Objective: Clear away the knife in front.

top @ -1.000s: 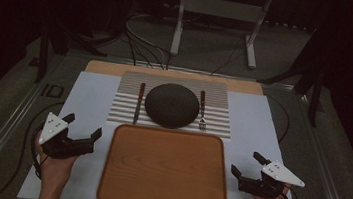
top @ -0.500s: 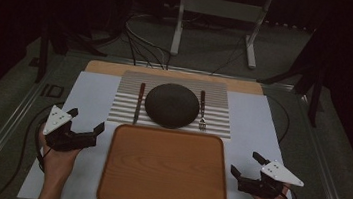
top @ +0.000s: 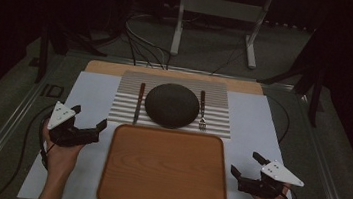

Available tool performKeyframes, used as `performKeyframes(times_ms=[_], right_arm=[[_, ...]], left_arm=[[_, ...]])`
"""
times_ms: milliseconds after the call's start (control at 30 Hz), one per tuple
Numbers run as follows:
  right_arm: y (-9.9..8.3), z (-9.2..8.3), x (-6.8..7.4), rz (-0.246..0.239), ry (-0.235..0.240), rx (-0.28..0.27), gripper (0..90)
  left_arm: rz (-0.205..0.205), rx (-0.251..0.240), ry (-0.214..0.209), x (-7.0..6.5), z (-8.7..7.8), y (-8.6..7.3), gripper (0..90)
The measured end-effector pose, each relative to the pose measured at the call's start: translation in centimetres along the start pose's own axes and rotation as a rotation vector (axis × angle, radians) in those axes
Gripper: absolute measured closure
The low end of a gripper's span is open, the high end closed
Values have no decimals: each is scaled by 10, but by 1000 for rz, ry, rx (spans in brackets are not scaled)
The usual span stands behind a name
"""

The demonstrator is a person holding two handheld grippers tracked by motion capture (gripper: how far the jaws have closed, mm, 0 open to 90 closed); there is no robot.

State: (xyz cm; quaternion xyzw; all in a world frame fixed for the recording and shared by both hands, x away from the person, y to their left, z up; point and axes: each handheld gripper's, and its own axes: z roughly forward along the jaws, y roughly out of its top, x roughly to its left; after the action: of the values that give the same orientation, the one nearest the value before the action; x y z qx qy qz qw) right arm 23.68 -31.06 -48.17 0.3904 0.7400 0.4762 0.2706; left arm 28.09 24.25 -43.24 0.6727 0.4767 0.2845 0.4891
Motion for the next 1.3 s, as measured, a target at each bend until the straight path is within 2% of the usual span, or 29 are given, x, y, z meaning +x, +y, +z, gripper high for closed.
performKeyframes(times_ms=[633, 933, 1300], right_arm=[[0, 1, 0, -3, 2, 5, 79], [0, 1, 1, -5, 4, 8, 78], [0, 1, 1, -8, 6, 12, 78]], left_arm=[[-8, 38, 5, 8, 22, -1, 2], [5, 50, 7, 7, 34, 4, 2], [-3, 56, 13, 9, 44, 7, 2]])
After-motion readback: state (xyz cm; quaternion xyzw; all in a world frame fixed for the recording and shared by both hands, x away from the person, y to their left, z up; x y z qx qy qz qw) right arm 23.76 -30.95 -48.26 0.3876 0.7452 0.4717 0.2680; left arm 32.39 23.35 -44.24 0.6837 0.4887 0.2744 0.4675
